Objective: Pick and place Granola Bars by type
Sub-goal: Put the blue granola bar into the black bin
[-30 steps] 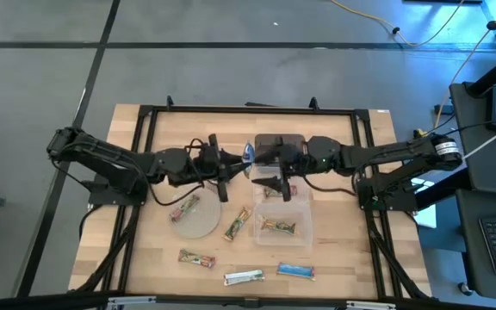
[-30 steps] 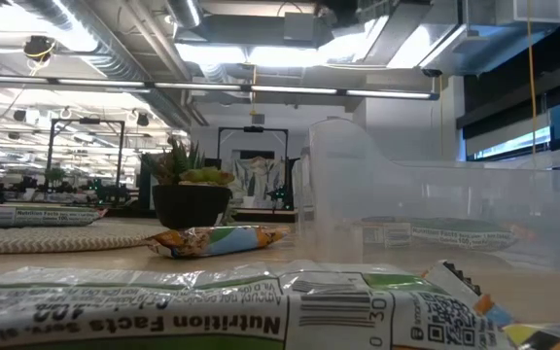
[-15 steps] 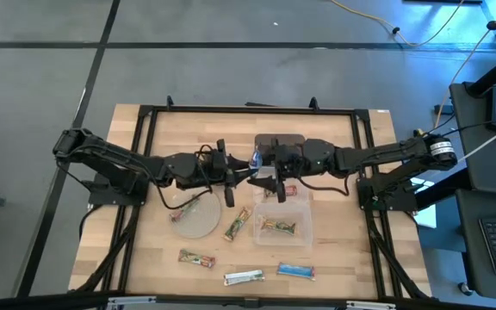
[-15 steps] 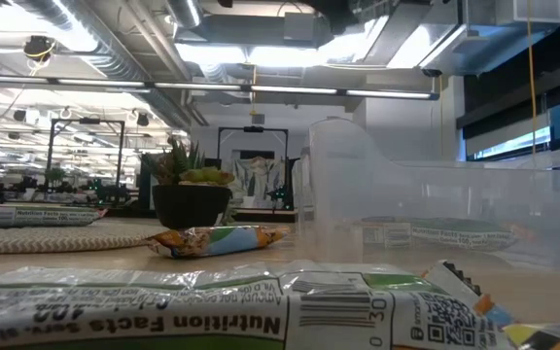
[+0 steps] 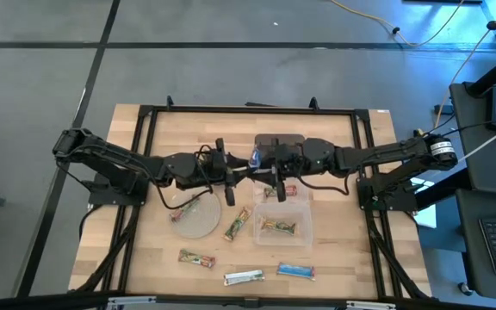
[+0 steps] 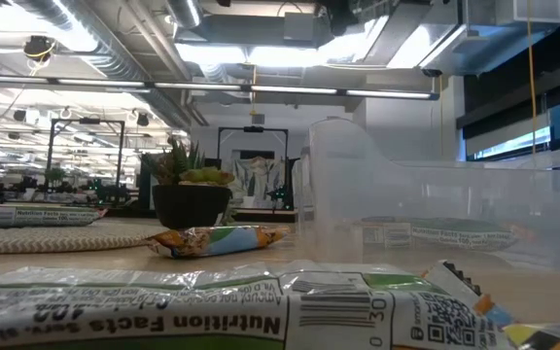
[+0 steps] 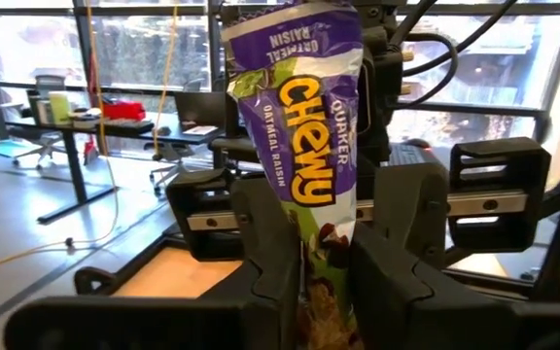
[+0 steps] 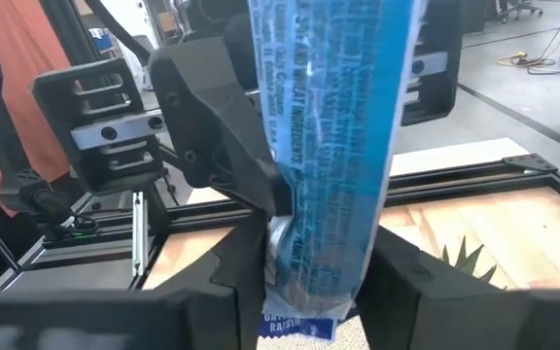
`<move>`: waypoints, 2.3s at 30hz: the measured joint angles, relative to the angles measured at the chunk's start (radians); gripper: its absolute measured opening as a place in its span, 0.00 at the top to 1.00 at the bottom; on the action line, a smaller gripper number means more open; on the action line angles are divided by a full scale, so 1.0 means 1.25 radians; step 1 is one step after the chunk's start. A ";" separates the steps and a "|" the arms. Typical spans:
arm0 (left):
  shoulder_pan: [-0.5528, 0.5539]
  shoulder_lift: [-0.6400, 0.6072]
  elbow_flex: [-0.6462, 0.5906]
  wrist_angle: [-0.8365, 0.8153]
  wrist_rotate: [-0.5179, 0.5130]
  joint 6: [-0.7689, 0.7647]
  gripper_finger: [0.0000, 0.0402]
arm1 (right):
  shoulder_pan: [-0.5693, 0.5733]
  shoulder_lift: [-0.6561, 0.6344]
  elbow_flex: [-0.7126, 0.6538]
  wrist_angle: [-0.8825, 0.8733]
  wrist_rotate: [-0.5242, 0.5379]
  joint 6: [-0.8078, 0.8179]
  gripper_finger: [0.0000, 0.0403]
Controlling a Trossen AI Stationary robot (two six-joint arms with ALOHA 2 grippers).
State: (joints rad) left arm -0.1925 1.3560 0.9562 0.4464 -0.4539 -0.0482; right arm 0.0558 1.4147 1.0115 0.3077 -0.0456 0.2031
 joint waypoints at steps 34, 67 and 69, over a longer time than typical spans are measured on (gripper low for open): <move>-0.030 -0.156 0.000 -0.706 0.007 -0.385 0.62 | -0.267 -0.042 0.000 -0.676 0.031 -0.032 0.70; -0.030 -0.149 0.000 -1.073 0.034 -0.783 0.62 | -0.321 0.121 0.000 -0.703 0.086 -0.214 0.70; -0.030 -0.149 0.000 -1.074 0.034 -0.783 0.62 | -0.321 0.121 0.000 -0.703 0.086 -0.213 0.70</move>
State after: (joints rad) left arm -0.2295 1.1698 0.9558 -0.8957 -0.4112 -1.0273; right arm -0.3450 1.5654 1.0111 -0.5713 0.0619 -0.0634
